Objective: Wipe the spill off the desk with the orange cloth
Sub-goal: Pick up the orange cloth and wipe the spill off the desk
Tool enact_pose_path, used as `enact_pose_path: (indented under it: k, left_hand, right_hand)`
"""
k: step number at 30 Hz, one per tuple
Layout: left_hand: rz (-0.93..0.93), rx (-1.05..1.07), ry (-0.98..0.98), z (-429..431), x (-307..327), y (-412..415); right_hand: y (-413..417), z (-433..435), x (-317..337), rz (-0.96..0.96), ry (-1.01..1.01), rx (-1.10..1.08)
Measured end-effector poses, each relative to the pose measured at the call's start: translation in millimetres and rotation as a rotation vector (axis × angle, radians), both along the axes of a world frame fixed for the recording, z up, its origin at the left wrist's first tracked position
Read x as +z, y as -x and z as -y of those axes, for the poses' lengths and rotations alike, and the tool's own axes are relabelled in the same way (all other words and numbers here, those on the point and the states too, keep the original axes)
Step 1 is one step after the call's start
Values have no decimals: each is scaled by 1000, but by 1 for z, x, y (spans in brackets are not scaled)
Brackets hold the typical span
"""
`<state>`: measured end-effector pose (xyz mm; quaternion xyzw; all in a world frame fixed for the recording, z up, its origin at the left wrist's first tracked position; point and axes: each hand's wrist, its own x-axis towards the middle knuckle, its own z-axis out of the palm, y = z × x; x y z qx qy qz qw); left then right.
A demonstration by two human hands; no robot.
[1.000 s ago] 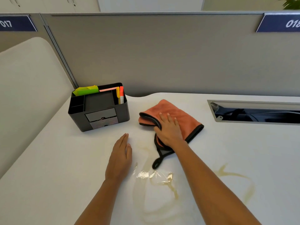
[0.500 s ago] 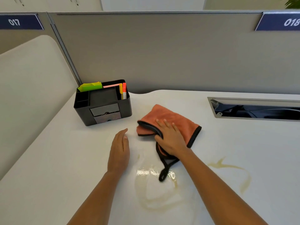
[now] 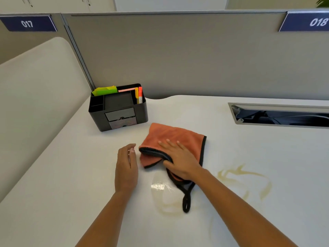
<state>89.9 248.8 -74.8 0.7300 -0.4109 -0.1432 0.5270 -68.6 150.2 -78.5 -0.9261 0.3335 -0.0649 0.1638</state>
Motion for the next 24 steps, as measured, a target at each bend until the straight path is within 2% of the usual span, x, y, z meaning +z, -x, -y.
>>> enact_pose_path:
  k: [4,6,9,11,15,17,20,24]
  left_hand:
    - [-3,2,-34,-8,2,-3]
    - [-2,-5,-51,-11,3,-3]
    - [7,-14,-26,-11,7,-3]
    - [77,6,-4,-8,11,-5]
    - [215,83,-10,-7,20,-4]
    - [229,85,-4,-8,21,-2]
    - [233,42,-15,-12,14,1]
    - [203,32,-55,-18,6,12]
  right_hand:
    - [-12,24,6,20,-33,-275]
    - [-34,25,8,-12,-27,-298]
    - [-62,4,7,-50,9,-150]
    - [-70,-22,4,-33,23,-20]
    - [-44,-74,-2,10,46,171]
    - [-20,-82,-2,0,48,190]
    - [4,-61,0,8,12,53]
    - [-12,-29,3,3,-5,-216]
